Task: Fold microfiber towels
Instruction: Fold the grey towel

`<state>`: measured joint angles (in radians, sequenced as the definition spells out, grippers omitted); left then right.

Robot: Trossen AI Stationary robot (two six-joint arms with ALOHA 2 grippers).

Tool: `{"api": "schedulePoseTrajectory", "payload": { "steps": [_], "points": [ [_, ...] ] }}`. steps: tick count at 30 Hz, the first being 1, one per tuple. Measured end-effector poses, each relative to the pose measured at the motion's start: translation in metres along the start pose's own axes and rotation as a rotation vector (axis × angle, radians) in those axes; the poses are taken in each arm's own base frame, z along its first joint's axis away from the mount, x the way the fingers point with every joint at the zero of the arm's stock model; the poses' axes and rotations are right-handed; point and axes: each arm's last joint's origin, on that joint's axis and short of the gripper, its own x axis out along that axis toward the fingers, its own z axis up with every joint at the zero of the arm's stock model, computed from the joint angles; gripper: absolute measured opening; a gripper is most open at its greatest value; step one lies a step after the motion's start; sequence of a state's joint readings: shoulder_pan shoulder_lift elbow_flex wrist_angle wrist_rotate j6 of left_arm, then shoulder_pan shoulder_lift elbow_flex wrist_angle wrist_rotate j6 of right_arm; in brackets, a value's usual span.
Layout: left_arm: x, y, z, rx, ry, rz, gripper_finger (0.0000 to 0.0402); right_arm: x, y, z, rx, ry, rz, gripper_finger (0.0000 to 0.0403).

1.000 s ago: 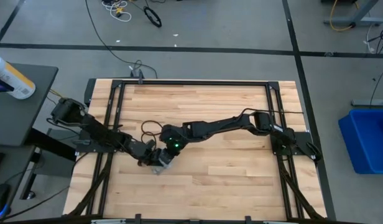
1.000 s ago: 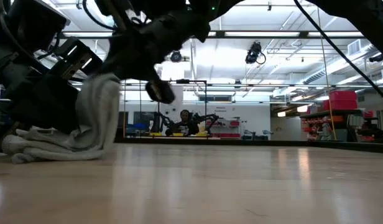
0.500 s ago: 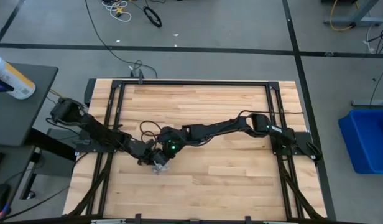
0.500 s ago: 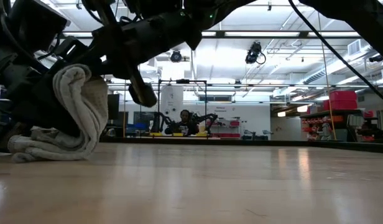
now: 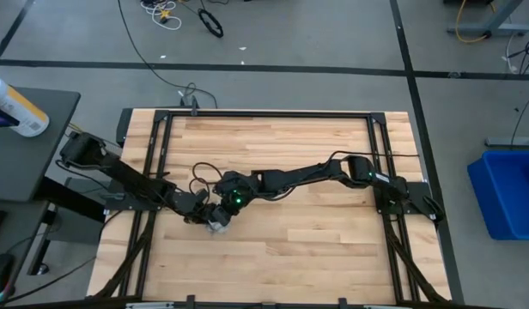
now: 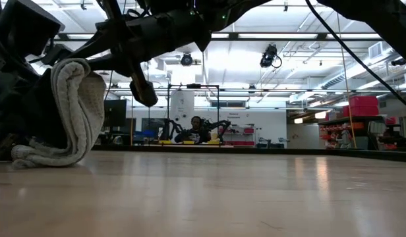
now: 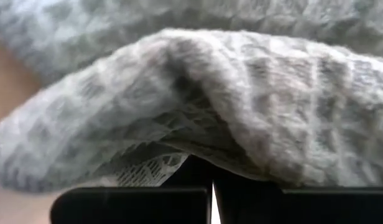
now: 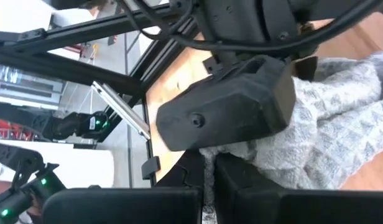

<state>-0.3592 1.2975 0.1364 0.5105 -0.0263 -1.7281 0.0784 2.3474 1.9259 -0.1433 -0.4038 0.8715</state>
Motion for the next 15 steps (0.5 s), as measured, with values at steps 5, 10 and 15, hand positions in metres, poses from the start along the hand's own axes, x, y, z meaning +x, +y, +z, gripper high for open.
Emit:
{"api": "schedulePoseTrajectory", "payload": {
  "steps": [5, 10, 15],
  "points": [
    [-0.004, -0.003, -0.001, 0.041, 0.012, -0.025, 0.0, 0.0, 0.001, 0.0, -0.037, 0.023, 0.023, 0.001],
    [-0.013, -0.018, -0.002, 0.077, 0.006, -0.156, 0.0, -0.002, 0.002, 0.001, -0.04, 0.03, 0.031, 0.001],
    [-0.024, -0.028, -0.003, 0.112, -0.006, -0.24, 0.0, -0.005, -0.002, 0.005, -0.039, 0.028, 0.028, 0.001]
  ]
}}
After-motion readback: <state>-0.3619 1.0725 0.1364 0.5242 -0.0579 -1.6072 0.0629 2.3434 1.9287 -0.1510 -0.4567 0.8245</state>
